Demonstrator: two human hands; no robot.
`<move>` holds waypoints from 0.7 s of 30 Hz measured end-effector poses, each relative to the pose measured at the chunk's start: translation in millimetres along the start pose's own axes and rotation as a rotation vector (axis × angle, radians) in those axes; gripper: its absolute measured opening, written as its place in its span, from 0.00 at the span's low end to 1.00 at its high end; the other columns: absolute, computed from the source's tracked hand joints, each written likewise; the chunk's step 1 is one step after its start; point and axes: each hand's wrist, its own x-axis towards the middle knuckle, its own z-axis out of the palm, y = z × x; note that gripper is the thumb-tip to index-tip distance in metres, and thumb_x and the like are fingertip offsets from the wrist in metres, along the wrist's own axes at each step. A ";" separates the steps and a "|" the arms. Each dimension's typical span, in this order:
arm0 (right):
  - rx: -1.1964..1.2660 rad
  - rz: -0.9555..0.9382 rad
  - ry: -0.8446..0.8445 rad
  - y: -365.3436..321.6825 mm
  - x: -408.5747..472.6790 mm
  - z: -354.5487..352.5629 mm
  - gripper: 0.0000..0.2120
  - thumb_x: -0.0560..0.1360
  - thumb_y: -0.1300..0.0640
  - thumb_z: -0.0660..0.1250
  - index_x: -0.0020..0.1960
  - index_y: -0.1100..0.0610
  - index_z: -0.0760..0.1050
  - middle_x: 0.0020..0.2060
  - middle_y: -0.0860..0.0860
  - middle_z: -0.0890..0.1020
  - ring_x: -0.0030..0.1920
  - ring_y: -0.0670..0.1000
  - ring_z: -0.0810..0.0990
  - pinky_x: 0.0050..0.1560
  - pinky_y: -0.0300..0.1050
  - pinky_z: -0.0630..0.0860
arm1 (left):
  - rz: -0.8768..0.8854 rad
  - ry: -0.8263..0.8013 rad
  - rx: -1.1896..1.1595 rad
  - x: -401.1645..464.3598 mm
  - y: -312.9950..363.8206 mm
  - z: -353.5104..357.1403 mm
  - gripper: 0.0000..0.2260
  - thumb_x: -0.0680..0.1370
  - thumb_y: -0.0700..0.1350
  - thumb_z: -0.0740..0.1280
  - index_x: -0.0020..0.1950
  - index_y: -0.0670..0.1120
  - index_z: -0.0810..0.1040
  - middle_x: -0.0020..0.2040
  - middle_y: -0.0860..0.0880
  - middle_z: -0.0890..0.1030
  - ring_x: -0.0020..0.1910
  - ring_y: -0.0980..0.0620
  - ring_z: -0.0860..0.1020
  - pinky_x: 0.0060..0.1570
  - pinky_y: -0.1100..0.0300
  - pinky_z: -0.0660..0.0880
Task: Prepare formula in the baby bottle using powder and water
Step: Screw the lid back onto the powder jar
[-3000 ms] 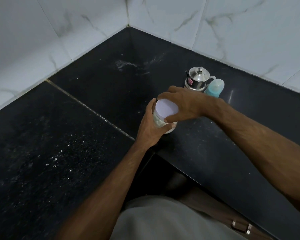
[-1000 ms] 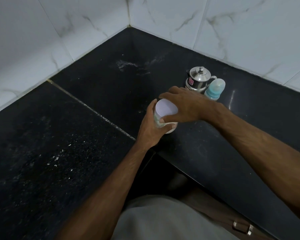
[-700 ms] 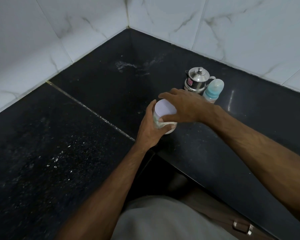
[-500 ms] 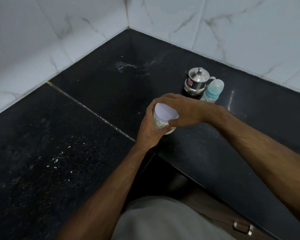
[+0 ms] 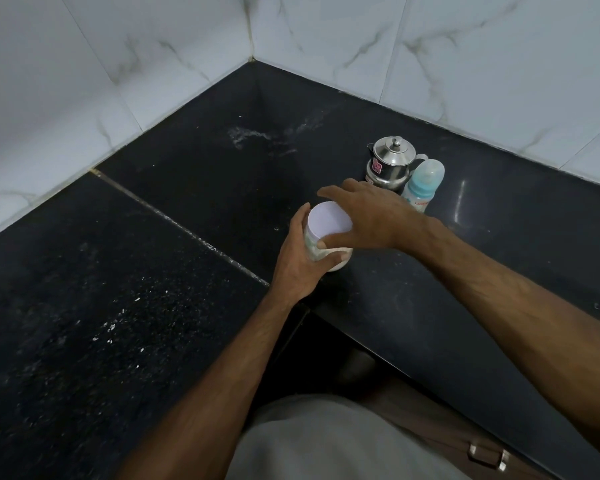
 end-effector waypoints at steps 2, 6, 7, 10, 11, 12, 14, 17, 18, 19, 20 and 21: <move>0.121 -0.046 -0.049 1.5 -0.6 1.6 0.41 0.71 0.40 0.71 0.77 0.46 0.55 0.71 0.50 0.65 0.68 0.52 0.68 0.64 0.50 0.71 | 0.010 0.007 0.000 -0.8 0.5 0.3 0.46 0.68 0.49 0.79 0.78 0.50 0.54 0.74 0.51 0.64 0.68 0.59 0.64 0.64 0.59 0.67; 0.276 -0.108 -0.112 4.1 -0.9 4.0 0.39 0.71 0.50 0.73 0.76 0.46 0.56 0.71 0.48 0.65 0.68 0.51 0.66 0.64 0.47 0.69 | -0.004 0.022 -0.004 -1.5 -0.6 0.7 0.45 0.67 0.49 0.79 0.77 0.50 0.56 0.74 0.52 0.65 0.68 0.61 0.63 0.67 0.59 0.66; 0.235 -0.073 -0.068 2.9 -0.9 4.8 0.39 0.71 0.47 0.73 0.76 0.46 0.57 0.70 0.49 0.66 0.68 0.51 0.68 0.64 0.49 0.71 | -0.010 0.017 0.003 -1.3 -0.3 0.5 0.46 0.67 0.49 0.79 0.77 0.50 0.55 0.74 0.52 0.64 0.68 0.61 0.63 0.67 0.59 0.65; 0.055 0.031 0.030 -0.9 -1.9 5.8 0.41 0.69 0.36 0.70 0.76 0.47 0.57 0.67 0.50 0.69 0.66 0.53 0.70 0.62 0.50 0.73 | -0.024 0.000 0.017 -0.6 3.0 0.0 0.47 0.67 0.50 0.78 0.78 0.52 0.53 0.75 0.51 0.63 0.69 0.59 0.62 0.66 0.59 0.64; 0.050 0.013 0.030 -1.0 -2.4 6.8 0.42 0.69 0.36 0.70 0.76 0.47 0.57 0.68 0.50 0.67 0.67 0.53 0.69 0.62 0.50 0.72 | -0.028 -0.002 0.012 -0.7 3.7 -0.3 0.47 0.67 0.51 0.79 0.78 0.52 0.53 0.75 0.51 0.63 0.71 0.57 0.63 0.66 0.57 0.64; 0.096 -0.025 0.003 -0.4 -2.7 6.9 0.42 0.70 0.37 0.71 0.77 0.46 0.55 0.70 0.50 0.65 0.69 0.53 0.67 0.64 0.50 0.71 | -0.027 -0.001 0.002 -0.9 5.1 0.3 0.47 0.66 0.52 0.79 0.78 0.51 0.54 0.75 0.50 0.64 0.72 0.55 0.63 0.68 0.55 0.65; 0.252 -0.097 -0.099 3.1 -2.8 5.3 0.42 0.71 0.46 0.73 0.77 0.45 0.53 0.74 0.49 0.59 0.72 0.52 0.61 0.68 0.51 0.67 | -0.024 0.014 -0.016 -2.0 5.5 1.4 0.47 0.65 0.54 0.78 0.77 0.50 0.55 0.74 0.50 0.65 0.71 0.55 0.64 0.69 0.53 0.66; 0.283 -0.117 -0.111 5.6 -1.0 6.0 0.41 0.71 0.51 0.73 0.77 0.45 0.55 0.72 0.49 0.64 0.70 0.52 0.65 0.67 0.53 0.69 | -0.036 0.021 -0.005 -2.4 2.7 1.6 0.46 0.67 0.50 0.79 0.77 0.50 0.55 0.74 0.51 0.64 0.69 0.60 0.63 0.69 0.55 0.65; 0.237 -0.088 -0.061 4.6 -0.4 6.4 0.40 0.71 0.47 0.73 0.76 0.46 0.56 0.71 0.49 0.66 0.69 0.52 0.67 0.66 0.52 0.71 | -0.034 0.018 0.005 -2.0 3.1 1.7 0.46 0.67 0.49 0.79 0.78 0.51 0.55 0.75 0.52 0.64 0.69 0.60 0.62 0.69 0.55 0.65; 0.172 -0.047 -0.014 3.0 -0.4 6.4 0.40 0.71 0.42 0.72 0.76 0.46 0.56 0.69 0.50 0.67 0.67 0.52 0.69 0.64 0.51 0.72 | -0.038 0.015 0.016 -2.0 2.6 1.2 0.47 0.67 0.50 0.79 0.78 0.52 0.54 0.75 0.52 0.63 0.69 0.60 0.62 0.68 0.55 0.65; 0.110 -0.017 0.017 2.2 -0.6 6.8 0.42 0.70 0.39 0.72 0.76 0.46 0.56 0.69 0.50 0.68 0.67 0.52 0.69 0.63 0.50 0.72 | -0.038 0.011 0.021 -1.7 3.4 1.2 0.47 0.67 0.50 0.79 0.78 0.52 0.54 0.75 0.52 0.63 0.69 0.59 0.62 0.68 0.54 0.66; 0.083 -0.014 0.027 2.0 -1.2 7.8 0.43 0.69 0.37 0.71 0.77 0.46 0.55 0.69 0.50 0.67 0.67 0.53 0.69 0.63 0.50 0.71 | -0.038 0.009 0.017 -1.9 4.1 0.9 0.47 0.67 0.49 0.79 0.78 0.52 0.54 0.75 0.51 0.63 0.70 0.57 0.63 0.68 0.53 0.66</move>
